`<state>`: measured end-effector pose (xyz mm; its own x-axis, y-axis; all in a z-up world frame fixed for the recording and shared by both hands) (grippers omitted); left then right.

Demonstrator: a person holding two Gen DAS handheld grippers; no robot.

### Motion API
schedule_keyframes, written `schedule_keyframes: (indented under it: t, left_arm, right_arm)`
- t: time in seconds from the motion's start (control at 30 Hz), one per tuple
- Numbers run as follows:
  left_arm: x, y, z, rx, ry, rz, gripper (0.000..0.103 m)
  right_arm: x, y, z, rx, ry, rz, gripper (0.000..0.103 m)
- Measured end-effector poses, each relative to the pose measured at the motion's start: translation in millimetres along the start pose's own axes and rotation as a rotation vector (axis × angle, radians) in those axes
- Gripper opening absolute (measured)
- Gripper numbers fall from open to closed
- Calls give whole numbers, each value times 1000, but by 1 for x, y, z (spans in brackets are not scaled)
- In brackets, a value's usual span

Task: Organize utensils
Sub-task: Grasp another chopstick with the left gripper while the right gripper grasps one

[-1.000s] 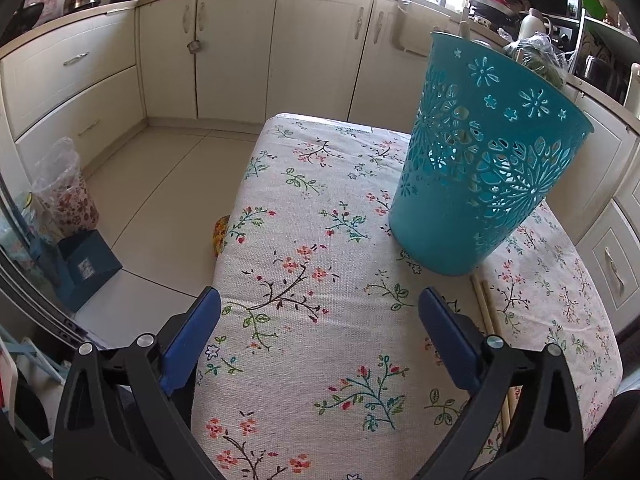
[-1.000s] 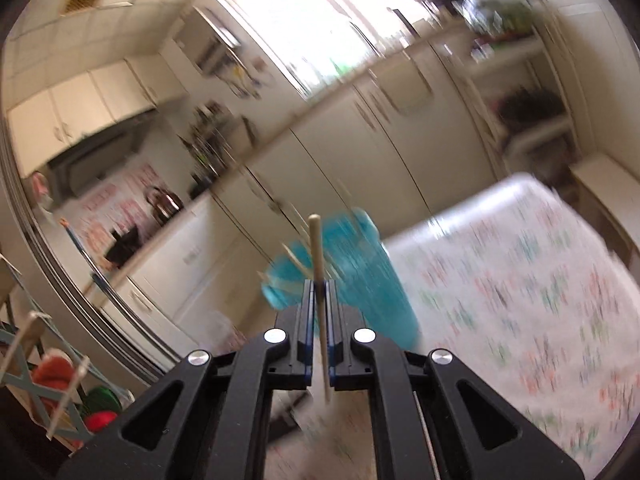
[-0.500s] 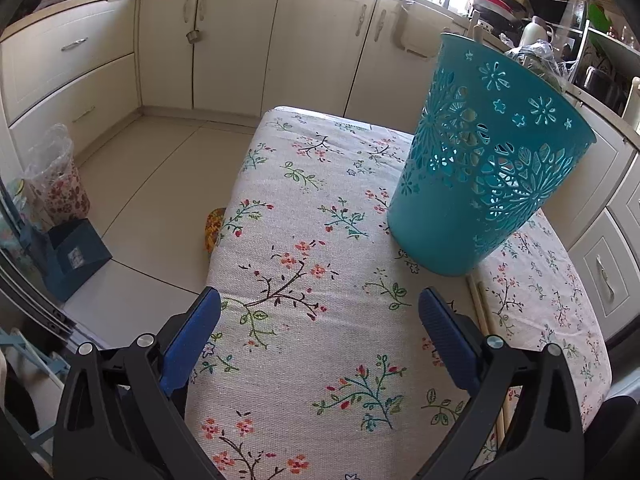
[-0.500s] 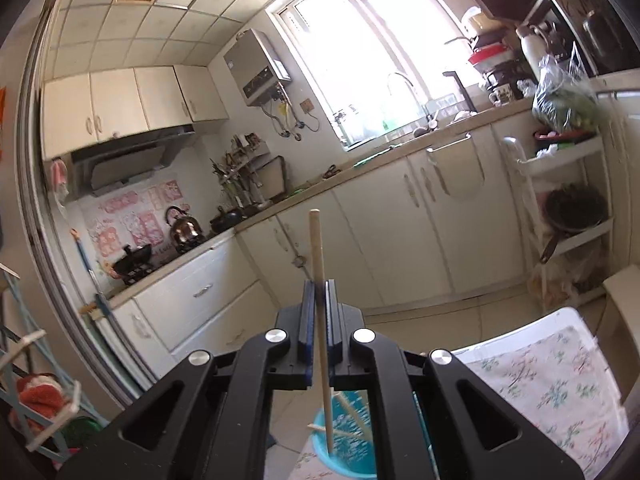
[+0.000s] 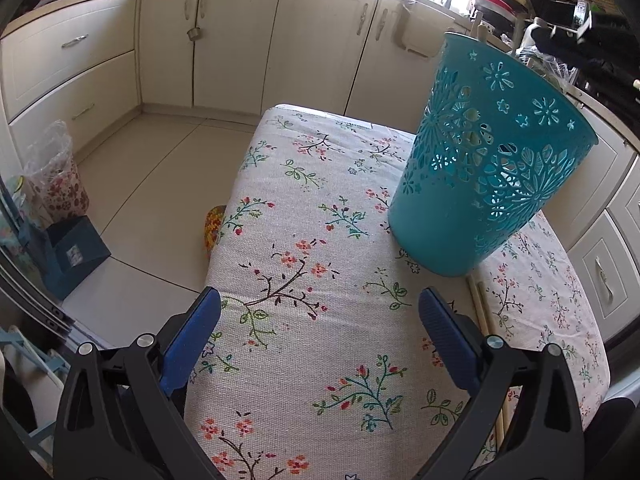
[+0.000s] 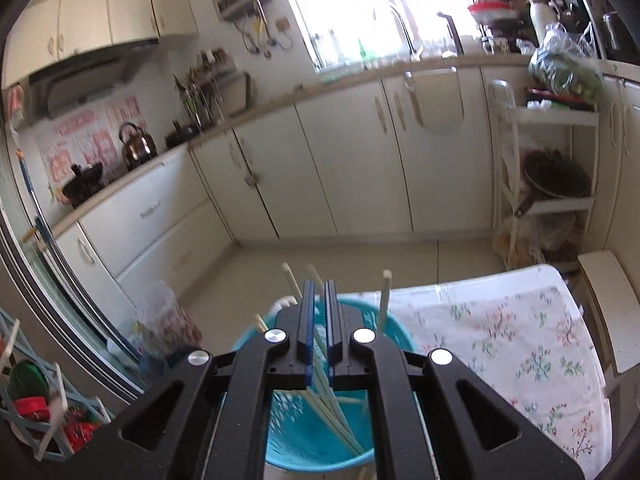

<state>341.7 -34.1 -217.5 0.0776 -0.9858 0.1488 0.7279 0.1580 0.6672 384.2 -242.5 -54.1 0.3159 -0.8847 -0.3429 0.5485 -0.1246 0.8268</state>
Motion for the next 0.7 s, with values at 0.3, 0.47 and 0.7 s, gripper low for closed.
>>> schedule_keyframes:
  t: [0.3, 0.47, 0.7]
  left_arm:
    - [-1, -1, 1, 2, 15, 6, 95]
    - [-2, -1, 1, -3, 25, -1, 95]
    - [-1, -2, -1, -13, 36, -7, 95]
  right_arm:
    - [17, -60, 61, 23, -38, -88, 18]
    - [36, -149, 43, -184, -105, -131, 19]
    - [29, -176, 7, -317, -125, -78, 18]
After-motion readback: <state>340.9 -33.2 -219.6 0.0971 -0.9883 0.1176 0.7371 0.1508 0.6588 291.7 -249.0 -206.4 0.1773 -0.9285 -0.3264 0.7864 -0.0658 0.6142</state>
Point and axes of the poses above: each gripper's, at about its wrist camera, not at the fingertips, and z roughly against the way its jaws point, x to its right, y to its top, the point moved 5 cm from there along -z, roughly the way its jaws point, and after that the axes turned 5 degrees about y, right-handed, at the moved point
